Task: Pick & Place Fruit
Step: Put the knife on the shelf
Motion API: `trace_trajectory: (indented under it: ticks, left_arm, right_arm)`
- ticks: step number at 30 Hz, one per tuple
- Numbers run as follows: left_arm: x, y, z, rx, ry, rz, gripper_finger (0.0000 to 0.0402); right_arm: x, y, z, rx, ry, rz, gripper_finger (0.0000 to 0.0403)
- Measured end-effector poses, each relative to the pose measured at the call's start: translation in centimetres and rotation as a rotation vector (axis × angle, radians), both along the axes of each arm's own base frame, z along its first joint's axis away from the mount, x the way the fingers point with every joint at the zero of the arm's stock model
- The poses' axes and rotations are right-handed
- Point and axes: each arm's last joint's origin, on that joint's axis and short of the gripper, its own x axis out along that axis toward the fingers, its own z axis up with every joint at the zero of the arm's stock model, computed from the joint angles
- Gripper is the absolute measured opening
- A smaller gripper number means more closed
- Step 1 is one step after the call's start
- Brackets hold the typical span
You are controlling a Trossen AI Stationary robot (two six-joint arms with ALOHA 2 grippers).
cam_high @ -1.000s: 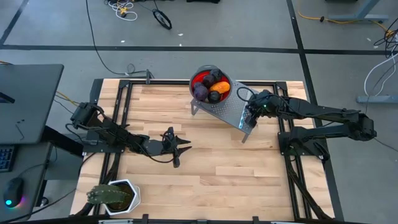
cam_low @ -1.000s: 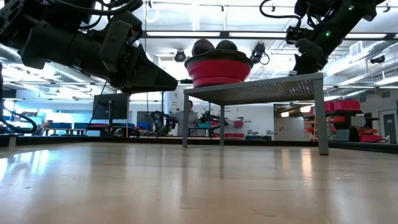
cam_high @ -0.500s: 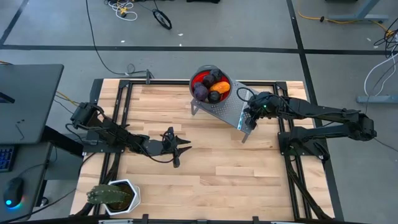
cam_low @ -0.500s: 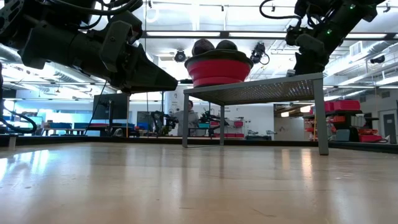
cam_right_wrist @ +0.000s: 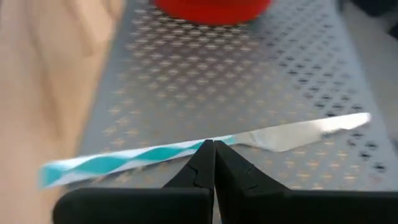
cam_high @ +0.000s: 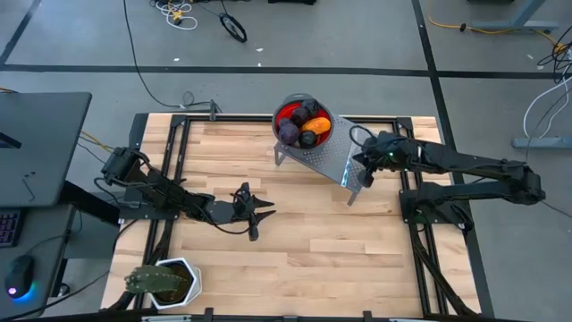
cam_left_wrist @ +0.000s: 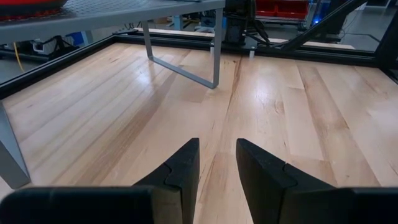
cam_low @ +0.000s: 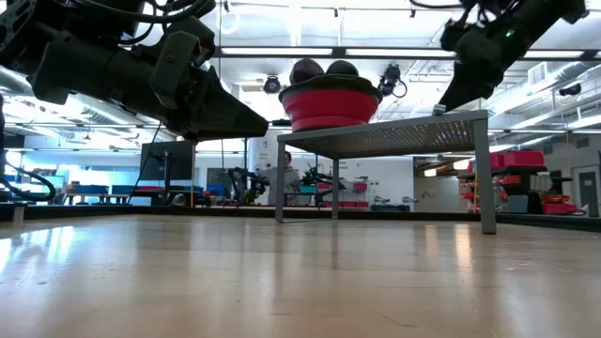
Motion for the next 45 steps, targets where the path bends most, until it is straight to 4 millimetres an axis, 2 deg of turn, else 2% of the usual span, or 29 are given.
trace_trajectory:
  ticks: [6, 13, 18, 25, 38, 45]
  left_arm:
    - [0.0, 0.0, 0.0, 0.003, 0.001, 0.0, 0.0113]
    - [0.0, 0.0, 0.0, -0.004, -0.002, 0.001, 0.0113]
    - [0.0, 0.0, 0.0, -0.002, -0.003, 0.0, 0.0113]
    - [0.0, 0.0, 0.0, -0.001, -0.001, 0.0, 0.0113]
    - [0.0, 0.0, 0.0, -0.001, -0.001, 0.0, 0.0113]
    - [0.0, 0.0, 0.0, -0.001, -0.001, 0.0, 0.0113]
  right_arm:
    - [-0.5, 1.7, -0.1, 0.072, 0.014, 0.088, 0.0005]
    - [0.8, 2.5, -0.7, 0.015, 0.051, 0.063, 0.0005]
    - [1.7, 2.4, -1.6, 0.028, 0.098, 0.047, 0.0005]
    - [2.5, 2.2, -1.3, -0.013, 0.049, 0.041, 0.0005]
    - [2.2, 2.1, -1.5, -0.055, 0.095, -0.006, 0.0005]
    - [2.6, 1.1, -1.3, -0.086, 0.059, -0.035, 0.0005]
